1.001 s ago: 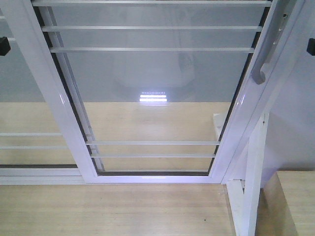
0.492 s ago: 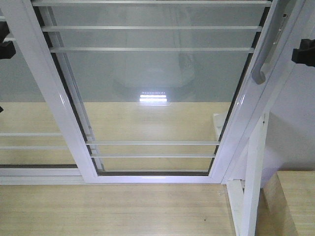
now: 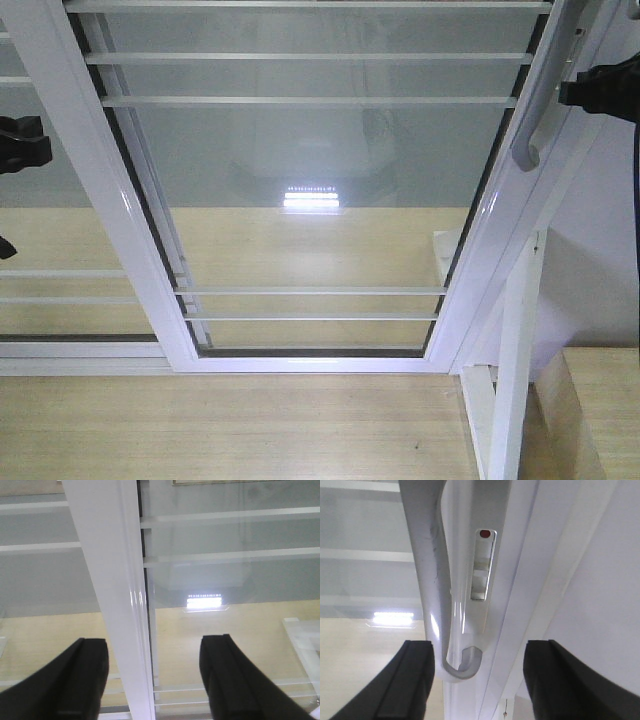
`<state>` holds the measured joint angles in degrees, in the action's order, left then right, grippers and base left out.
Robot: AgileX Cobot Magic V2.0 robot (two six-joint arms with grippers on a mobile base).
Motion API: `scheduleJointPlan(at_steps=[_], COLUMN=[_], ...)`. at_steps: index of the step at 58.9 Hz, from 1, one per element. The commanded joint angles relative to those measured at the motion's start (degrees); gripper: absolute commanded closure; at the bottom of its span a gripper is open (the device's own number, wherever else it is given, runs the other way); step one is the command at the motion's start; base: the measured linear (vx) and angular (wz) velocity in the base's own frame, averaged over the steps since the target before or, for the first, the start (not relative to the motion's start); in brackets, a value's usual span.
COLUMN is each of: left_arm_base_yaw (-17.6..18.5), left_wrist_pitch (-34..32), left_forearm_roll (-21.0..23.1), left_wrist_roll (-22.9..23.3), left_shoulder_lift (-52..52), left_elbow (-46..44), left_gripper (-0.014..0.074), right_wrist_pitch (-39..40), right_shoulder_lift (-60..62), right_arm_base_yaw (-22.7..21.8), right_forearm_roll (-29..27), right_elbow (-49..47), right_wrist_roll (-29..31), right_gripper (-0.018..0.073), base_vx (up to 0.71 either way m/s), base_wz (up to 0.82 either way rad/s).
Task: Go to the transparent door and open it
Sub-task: 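Raise the right gripper and close it around the silver door handle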
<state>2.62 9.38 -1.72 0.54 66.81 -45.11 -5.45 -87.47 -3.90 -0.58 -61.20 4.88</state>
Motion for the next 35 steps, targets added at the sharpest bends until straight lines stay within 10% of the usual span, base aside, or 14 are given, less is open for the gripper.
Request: scheduleJointPlan(at_steps=[1, 35], left_arm_base_yaw=[0.27, 0.27], left_wrist_pitch=[-4.45, -5.11], left_forearm_roll=[0.61, 0.61], left_wrist_roll=[0.48, 0.43], left_shoulder_lift=[-0.69, 0.53], left_elbow=[-2.00, -2.00], left_gripper=[0.0073, 0.0073], right_wrist_pitch=[3.98, 10.39], right_shoulder_lift=[-0.42, -13.55], right_arm_base_yaw=[-0.09, 5.52], right_forearm_roll=[0.58, -1.99], right_elbow=[-4.54, -13.56], right_wrist_roll=[0.85, 9.51], right_gripper=[0.0085, 0.0087], base_vx=[0.00, 0.00], base_wz=[0.00, 0.00])
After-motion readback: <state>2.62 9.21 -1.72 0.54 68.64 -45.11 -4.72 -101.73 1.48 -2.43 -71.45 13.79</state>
